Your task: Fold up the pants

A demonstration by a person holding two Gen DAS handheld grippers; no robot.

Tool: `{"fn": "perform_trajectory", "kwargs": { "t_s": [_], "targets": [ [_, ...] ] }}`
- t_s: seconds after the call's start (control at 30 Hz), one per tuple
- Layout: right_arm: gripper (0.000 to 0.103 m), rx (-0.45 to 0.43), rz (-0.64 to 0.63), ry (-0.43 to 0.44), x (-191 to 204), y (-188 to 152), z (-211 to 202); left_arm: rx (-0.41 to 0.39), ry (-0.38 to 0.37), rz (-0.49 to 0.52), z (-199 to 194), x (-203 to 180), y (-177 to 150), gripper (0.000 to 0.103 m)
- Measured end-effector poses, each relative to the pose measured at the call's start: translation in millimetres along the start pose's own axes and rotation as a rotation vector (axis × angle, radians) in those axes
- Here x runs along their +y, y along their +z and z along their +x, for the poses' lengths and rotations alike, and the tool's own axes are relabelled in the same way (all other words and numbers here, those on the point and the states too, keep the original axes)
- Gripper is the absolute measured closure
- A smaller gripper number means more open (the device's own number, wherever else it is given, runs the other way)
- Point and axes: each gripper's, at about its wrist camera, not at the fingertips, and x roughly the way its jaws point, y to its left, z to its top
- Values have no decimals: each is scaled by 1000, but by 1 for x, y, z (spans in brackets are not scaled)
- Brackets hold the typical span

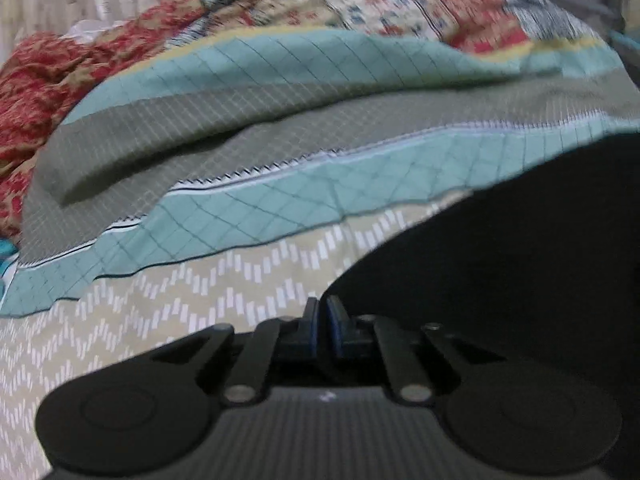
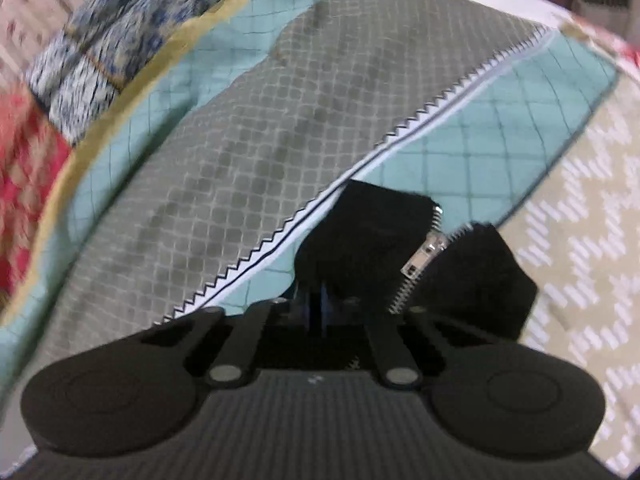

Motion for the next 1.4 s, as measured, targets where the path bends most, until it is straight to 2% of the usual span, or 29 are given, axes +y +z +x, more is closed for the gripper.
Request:
{"fn": "perform_trajectory", "kwargs": {
  "t_s": [0.17, 0.33, 0.53, 0.7, 0.93, 1.07, 1.17, 1.23, 1.3, 1.4],
  "targets": [
    [98, -90, 77, 114, -25, 0, -40, -162, 35, -43, -59, -5, 9, 98],
    [98, -151, 152, 241, -66, -5, -104, -292, 45, -71, -135, -21, -8, 98],
    [98, -197, 176, 323, -136, -30, -183, -351, 24, -134, -214, -47, -58, 99],
    [98, -225, 242, 348, -207, -66, -240, -350, 4, -171, -258, -63, -110, 99],
    [98, -263, 311, 334, -277, -137, -287, -336, -53, -252, -300, -72, -168, 99],
    [98, -222, 345, 251, -301, -160, -275, -298, -70, -249, -307, -79, -196, 99],
    [85, -175, 406, 146, -313, -168, -254, -196, -78, -272, -296, -81, -214, 97],
    [58, -182, 506, 130, -329, -176, -251, -142, -66, -282, -293, -78, -223, 97],
    [56, -230, 557, 125, -339, -185, -257, -147, -62, -329, -300, -72, -233, 96],
    [56, -295, 527, 78, -336, -186, -270, -222, -111, -460, -320, -47, -241, 90]
  ]
}}
